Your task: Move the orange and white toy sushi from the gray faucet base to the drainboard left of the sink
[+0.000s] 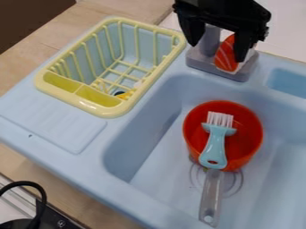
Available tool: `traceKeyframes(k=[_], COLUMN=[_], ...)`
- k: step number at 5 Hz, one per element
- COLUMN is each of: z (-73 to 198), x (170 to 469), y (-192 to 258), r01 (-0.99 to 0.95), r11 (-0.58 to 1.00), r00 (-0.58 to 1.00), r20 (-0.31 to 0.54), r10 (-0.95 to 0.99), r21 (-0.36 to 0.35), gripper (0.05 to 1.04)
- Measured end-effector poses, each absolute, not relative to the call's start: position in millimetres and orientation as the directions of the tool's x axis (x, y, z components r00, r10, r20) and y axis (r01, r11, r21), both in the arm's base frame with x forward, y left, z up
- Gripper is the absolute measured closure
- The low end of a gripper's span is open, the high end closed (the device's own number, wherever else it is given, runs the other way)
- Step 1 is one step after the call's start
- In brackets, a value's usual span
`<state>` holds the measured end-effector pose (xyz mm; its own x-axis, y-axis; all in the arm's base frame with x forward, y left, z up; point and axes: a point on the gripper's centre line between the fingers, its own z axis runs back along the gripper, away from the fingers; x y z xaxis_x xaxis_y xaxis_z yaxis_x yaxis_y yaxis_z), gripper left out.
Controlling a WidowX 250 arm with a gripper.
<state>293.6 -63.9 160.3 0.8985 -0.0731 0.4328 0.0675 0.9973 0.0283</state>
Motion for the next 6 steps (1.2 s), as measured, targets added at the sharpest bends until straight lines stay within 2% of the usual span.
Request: traceKeyframes(k=[3, 4, 5, 6], z=[155.5, 145.9, 143.0, 140.4], x=[298.4, 306.1, 310.6, 311.7], y=[-72.2, -70.2, -74.3, -70.4], r01=[0.07, 0.07, 0.101, 0.078], r11=[0.997, 0.997, 0.995, 0.997], r00=[0.892, 0.894, 0.884, 0.879], r20=[0.446, 0.442, 0.458, 0.47], r10=[-0.072, -0.071, -0.092, -0.078], r21=[0.021, 0.019, 0.005, 0.018], gripper=[0.082, 0.082, 0.11, 0.242])
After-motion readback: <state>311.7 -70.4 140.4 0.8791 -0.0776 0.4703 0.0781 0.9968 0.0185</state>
